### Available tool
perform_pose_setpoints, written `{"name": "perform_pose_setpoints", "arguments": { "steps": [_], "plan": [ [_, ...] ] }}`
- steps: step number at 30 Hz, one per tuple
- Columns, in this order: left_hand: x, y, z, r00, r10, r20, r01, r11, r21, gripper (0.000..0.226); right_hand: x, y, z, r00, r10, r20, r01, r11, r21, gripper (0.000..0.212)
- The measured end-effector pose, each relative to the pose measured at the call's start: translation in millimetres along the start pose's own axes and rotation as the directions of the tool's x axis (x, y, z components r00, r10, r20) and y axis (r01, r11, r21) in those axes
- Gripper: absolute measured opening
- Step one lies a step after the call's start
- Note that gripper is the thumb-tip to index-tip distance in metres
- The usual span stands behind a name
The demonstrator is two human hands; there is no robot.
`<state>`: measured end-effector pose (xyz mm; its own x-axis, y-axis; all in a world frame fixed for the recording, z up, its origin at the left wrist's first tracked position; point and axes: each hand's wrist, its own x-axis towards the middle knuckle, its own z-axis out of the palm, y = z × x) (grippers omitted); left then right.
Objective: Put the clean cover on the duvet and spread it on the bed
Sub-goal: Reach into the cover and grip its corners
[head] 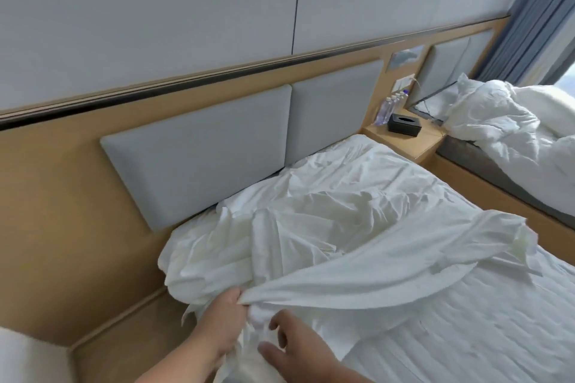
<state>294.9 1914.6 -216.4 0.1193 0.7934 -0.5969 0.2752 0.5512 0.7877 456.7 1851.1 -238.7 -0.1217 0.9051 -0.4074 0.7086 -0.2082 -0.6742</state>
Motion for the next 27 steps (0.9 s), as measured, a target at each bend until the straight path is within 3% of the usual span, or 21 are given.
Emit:
{"name": "perform_pose_setpoints", "arguments": {
  "steps": [2, 3, 4, 6, 8, 9, 10, 12, 14, 16, 18, 19, 22, 24, 25, 27],
  "plan": [
    [-11.1, 8.7, 6.9, 0.999, 0.030, 0.030, -0.020, 0.956, -0.293, 0.022, -6.7, 23.0, -5.7, 0.966, -0.085, -0.245, 0.076, 0.996, -0.048, 0.048],
    [-20.6, 13.6, 12.0, 0.997, 0.046, 0.060, -0.020, 0.926, -0.377, 0.022, -11.2, 31.0, -9.9, 0.910, -0.161, -0.381, 0.140, 0.987, -0.083, 0.057],
    [-29.6, 17.4, 18.4, 0.990, 0.074, 0.117, -0.015, 0.899, -0.437, 0.021, -13.9, 37.9, -13.9, 0.829, -0.259, -0.496, 0.221, 0.966, -0.135, 0.070],
    [-50.6, 23.3, 34.0, 0.951, 0.123, 0.285, 0.006, 0.911, -0.411, 0.019, -15.2, 51.1, -27.1, 0.754, -0.375, -0.539, 0.244, 0.922, -0.302, 0.090],
    [-66.3, 28.6, 50.9, 0.917, 0.076, 0.391, 0.013, 0.975, -0.220, 0.033, -17.5, 57.5, -44.3, 0.791, -0.404, -0.459, 0.216, 0.887, -0.409, 0.091],
    [-70.9, 31.0, 58.9, 0.923, 0.028, 0.384, -0.035, 0.999, 0.012, 0.043, -18.0, 60.3, -52.9, 0.805, -0.394, -0.443, 0.203, 0.886, -0.417, 0.084],
    [-72.9, 34.3, 66.7, 0.945, -0.025, 0.325, -0.074, 0.955, 0.288, 0.051, -16.5, 66.1, -60.4, 0.812, -0.389, -0.435, 0.197, 0.884, -0.424, 0.073],
    [-74.0, 36.3, 80.8, 0.966, -0.068, 0.251, -0.131, 0.707, 0.696, 0.055, -18.2, 74.6, -75.8, 0.880, -0.328, -0.343, 0.189, 0.905, -0.382, 0.041],
    [-65.7, 26.9, 90.5, 0.967, -0.083, 0.239, -0.158, 0.539, 0.827, 0.035, -21.3, 83.5, -85.2, 0.962, -0.233, -0.145, 0.171, 0.923, -0.345, 0.017],
    [-55.4, 13.1, 95.5, 0.973, -0.058, 0.223, -0.181, 0.406, 0.896, 0.004, -26.3, 93.3, -88.3, 0.990, -0.139, 0.041, 0.144, 0.918, -0.370, 0.021],
    [-44.8, 1.1, 96.9, 0.978, 0.005, 0.209, -0.200, 0.313, 0.928, 0.015, -31.6, 103.7, -83.5, 0.984, -0.102, 0.148, 0.151, 0.914, -0.376, 0.026],
    [-40.4, -3.4, 95.7, 0.978, 0.036, 0.208, -0.208, 0.338, 0.918, 0.016, -34.9, 107.0, -80.3, 0.980, -0.115, 0.163, 0.169, 0.913, -0.372, 0.029],
    [-32.9, -10.4, 87.2, 0.976, 0.038, 0.216, -0.197, 0.587, 0.785, 0.015, -39.7, 112.8, -72.7, 0.959, -0.245, 0.140, 0.278, 0.902, -0.330, 0.033],
    [-34.9, -11.6, 80.6, 0.974, 0.020, 0.228, -0.175, 0.708, 0.684, 0.011, -40.9, 109.5, -72.1, 0.961, -0.257, 0.097, 0.274, 0.925, -0.262, 0.029],
    [-35.5, -12.6, 78.5, 0.972, 0.030, 0.235, -0.176, 0.754, 0.633, 0.008, -41.2, 107.5, -73.2, 0.969, -0.232, 0.081, 0.244, 0.944, -0.221, 0.028],
    [-39.2, -9.6, 75.7, 0.966, 0.027, 0.258, -0.185, 0.769, 0.612, 0.031, -40.7, 104.1, -76.9, 0.979, -0.189, 0.073, 0.199, 0.966, -0.166, 0.034]
  ]
}}
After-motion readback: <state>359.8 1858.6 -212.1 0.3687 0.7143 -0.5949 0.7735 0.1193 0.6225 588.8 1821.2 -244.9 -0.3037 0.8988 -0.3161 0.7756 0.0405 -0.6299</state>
